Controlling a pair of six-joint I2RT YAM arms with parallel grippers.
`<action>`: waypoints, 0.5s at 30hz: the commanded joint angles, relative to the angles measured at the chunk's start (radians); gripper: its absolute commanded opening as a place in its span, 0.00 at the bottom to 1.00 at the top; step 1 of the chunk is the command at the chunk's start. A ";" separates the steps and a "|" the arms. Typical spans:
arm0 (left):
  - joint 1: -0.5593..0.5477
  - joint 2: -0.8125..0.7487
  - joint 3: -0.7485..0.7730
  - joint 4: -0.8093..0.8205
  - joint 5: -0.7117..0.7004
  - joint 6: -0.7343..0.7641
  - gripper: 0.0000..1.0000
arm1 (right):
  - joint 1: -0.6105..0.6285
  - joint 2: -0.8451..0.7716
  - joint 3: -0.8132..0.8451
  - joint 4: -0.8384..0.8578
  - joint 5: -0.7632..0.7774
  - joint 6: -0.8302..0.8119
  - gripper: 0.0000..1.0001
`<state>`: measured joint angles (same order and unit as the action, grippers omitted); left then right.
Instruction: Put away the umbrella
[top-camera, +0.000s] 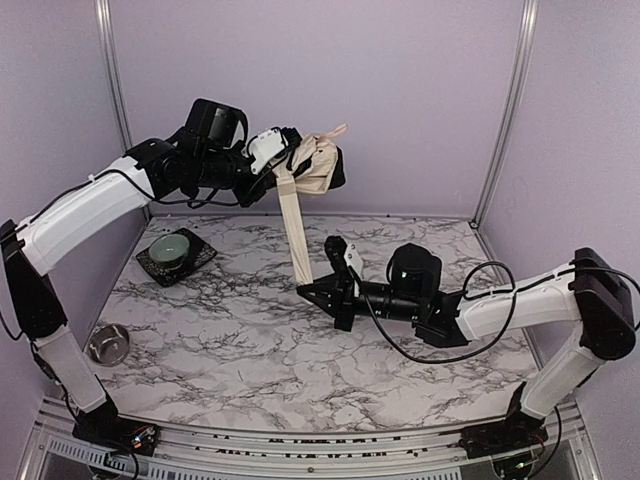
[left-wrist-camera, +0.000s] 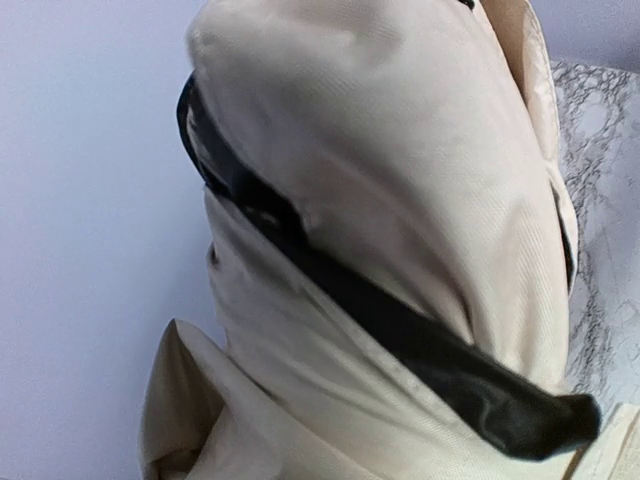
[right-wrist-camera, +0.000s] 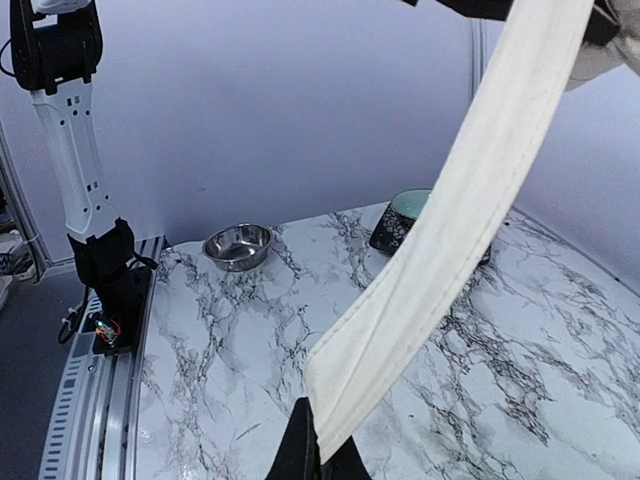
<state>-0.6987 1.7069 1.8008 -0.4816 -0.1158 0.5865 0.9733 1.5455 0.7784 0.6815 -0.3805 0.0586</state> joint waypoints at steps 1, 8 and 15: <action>0.051 -0.096 0.108 0.208 0.123 -0.163 0.00 | -0.015 0.076 -0.097 -0.044 -0.095 0.021 0.00; -0.098 -0.289 -0.076 0.125 0.342 -0.122 0.00 | -0.244 0.111 -0.018 -0.072 -0.149 -0.047 0.00; -0.243 -0.407 -0.234 -0.045 0.610 -0.084 0.00 | -0.407 0.153 0.299 -0.276 -0.206 -0.185 0.00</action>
<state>-0.8829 1.4120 1.5951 -0.5697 0.2764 0.5018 0.6651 1.6470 0.9428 0.6491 -0.5804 -0.0402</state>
